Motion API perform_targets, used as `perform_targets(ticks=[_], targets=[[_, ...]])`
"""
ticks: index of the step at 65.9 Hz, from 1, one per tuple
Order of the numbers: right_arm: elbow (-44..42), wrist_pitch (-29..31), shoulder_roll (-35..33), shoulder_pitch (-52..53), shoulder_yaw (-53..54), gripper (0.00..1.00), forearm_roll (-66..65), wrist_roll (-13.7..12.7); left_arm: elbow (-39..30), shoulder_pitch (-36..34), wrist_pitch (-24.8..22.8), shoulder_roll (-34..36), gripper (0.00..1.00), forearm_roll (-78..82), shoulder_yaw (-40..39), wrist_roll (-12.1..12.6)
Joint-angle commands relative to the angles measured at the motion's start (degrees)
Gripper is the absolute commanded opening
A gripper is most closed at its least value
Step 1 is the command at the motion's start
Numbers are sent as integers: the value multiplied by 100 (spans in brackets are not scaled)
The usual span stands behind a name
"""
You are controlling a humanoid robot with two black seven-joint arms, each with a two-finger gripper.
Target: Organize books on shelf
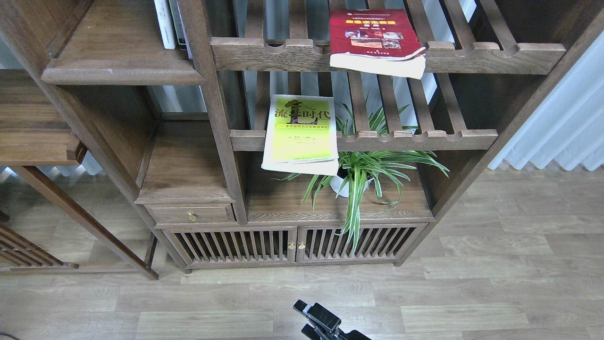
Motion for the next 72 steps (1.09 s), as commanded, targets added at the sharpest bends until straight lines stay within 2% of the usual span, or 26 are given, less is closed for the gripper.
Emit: perform_targets(ticks=[1,11,25,33,34,41,49,53,72], targets=[[-39,1,9,-1,85,100,0,-1,0,-477,0,283,3,-13,508,6],[-39,1,18,-1,111,100,0,-9,0,-1233,0,477,3,31,1326,182],[-39,1,9,-1,111,100,0,-1,0,-2902,0,459,3,233,2933,366],[-39,1,9,-1,111,100,0,-1,0,-3369,0,398,4,329,3523,384],[-39,1,9,-9,111,100,0,-1,8,-3587,0,319,4,460,3715,384],[-39,1,18,-9,111,100,0,-1,52,-3896,0,20,4,707,3971,498],[-30,1,18,-27,111,100,0,-1,114,-3993,0,-243,5,918,4007,858],[-39,1,9,-44,111,100,0,-1,149,-4011,0,-393,5,997,3998,937],[-39,1,9,-62,111,100,8,-1,474,-4187,0,-586,4,1700,3849,964]])
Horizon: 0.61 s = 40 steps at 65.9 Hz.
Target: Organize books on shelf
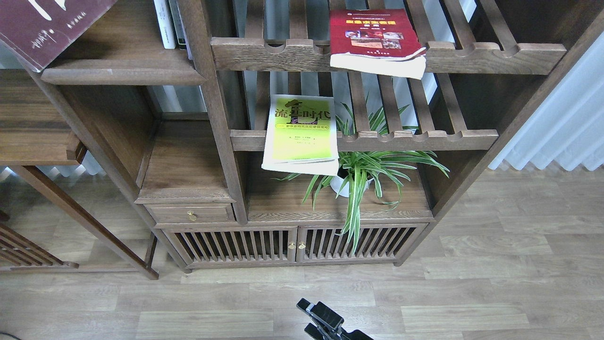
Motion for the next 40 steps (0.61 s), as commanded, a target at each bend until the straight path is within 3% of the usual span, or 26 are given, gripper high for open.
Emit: perform_targets(ticks=[1,7,17,28,40], targets=[[0,-1,0,-6,-1,100,-7,0,192,-120,0,-50,4,303,-45,-15],[0,-1,9,3,-1,100,2,0,403,-419,0,-208,4,592,-45,-15],[9,-1,9,3,-1,100,-7,0,1141,-1297,0,-1156,4,1453,78,29],[9,-1,9,3,-1,100,2,0,1546,-1763,0,-2027,4,2043,131,223],[9,-1,0,-15,-1,100,2,0,2143,-2282,0,-2642,4,2509,192,249]])
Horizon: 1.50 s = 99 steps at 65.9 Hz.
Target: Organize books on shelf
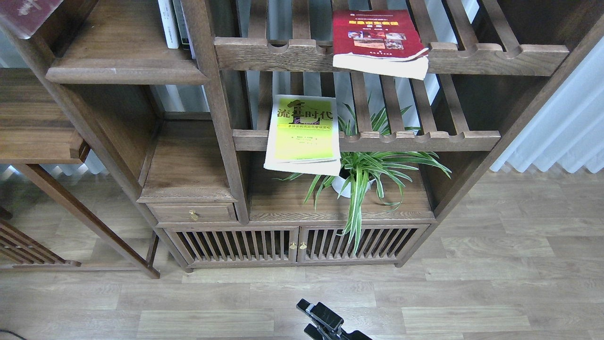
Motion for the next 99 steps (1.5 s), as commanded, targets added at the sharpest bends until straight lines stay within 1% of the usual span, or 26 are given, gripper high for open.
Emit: perform_targets(ticks=[1,9,17,18,19,25,29,41,52,63,76,90,96,99], targets=[[-1,0,-6,-14,0,100,4,0,548,-389,1,-472,4,341,55,6],[-1,0,-6,-14,0,100,21,0,1119,-916,1,-719,4,692,117,-3],[-1,0,-6,-14,0,100,21,0,1490,-1190,1,-965,4,869,205,-47],[-1,0,3,-14,0,100,21,0,1742,-1320,1,-1157,4,1008,214,-99],[-1,0,3,-14,0,100,21,0,1840,-1365,1,-1246,4,1062,214,-152],[17,0,12,-14,0,100,21,0,2175,-1480,1,-1431,4,1220,231,-398],[26,0,20,-14,0,100,21,0,2368,-1576,1,-1466,4,1343,249,-495],[52,0,20,-14,0,100,21,0,2940,-1884,1,-1545,4,1423,486,-522],[70,0,56,-14,0,100,21,0,3528,-2226,1,-1545,4,1423,925,-504],[79,0,56,-14,0,100,21,0,3670,-2306,1,-1633,4,1423,1137,-522],[79,0,47,-14,0,100,21,0,3731,-2315,1,-1660,5,1423,1593,-531],[79,0,47,-23,0,100,21,0,3731,-2376,1,-1686,6,1414,1761,-513],[79,0,47,-23,0,100,21,0,3722,-2394,1,-1730,8,1414,1761,-487],[79,0,47,-23,0,100,21,0,3722,-2429,1,-1756,12,1423,1761,-478]])
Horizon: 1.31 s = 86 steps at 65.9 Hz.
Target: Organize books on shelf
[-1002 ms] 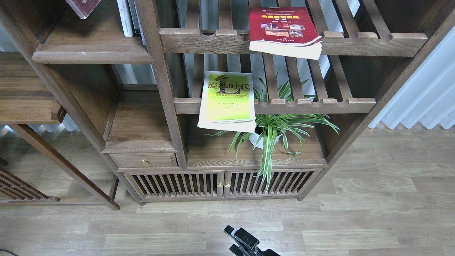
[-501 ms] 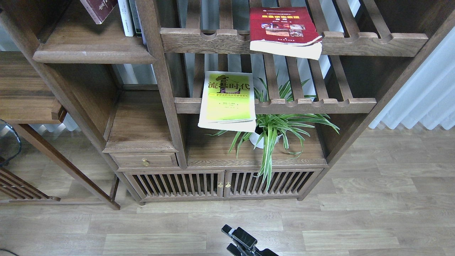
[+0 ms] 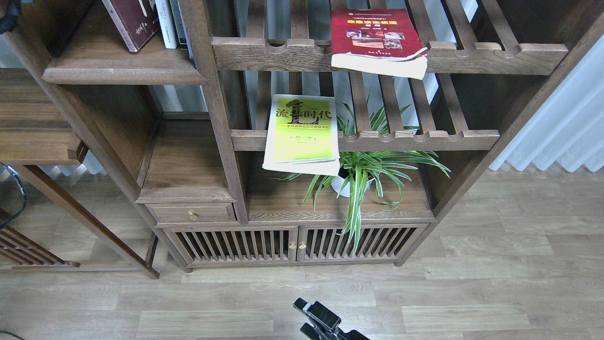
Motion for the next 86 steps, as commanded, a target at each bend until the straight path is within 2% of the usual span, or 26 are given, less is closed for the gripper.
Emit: perform_targets(ticks=[1,4,7,8,10,13,14,16,25,38,57,86], targets=[[0,-1,0,-1,0,100,0,0,-9,-55,0,-51,13,2,13,43],[0,-1,0,-1,0,100,0,0,-18,-64,0,-59,17,-7,13,43],[0,-1,0,8,0,100,0,0,-26,-64,0,-77,27,-7,13,52],[0,-1,0,8,0,100,0,0,-26,-64,0,-77,34,2,13,52],[0,-1,0,8,0,100,0,0,-35,-64,0,-77,39,2,13,52],[0,-1,0,8,0,100,0,0,-35,-64,0,-77,40,2,13,52],[0,-1,0,8,0,100,0,0,-44,-64,0,-77,47,-7,4,43],[0,-1,0,8,0,100,0,0,-44,-64,0,-77,52,-7,13,43],[0,-1,0,8,9,100,0,0,-97,-73,0,-112,62,-7,4,17],[-9,-1,0,8,9,100,0,0,-378,-152,0,-156,68,-33,-84,35],[0,-1,0,8,0,100,0,0,-439,-292,0,-121,77,-51,-119,43],[0,-1,9,-19,0,100,0,0,-1406,-240,0,230,93,-77,-418,105]])
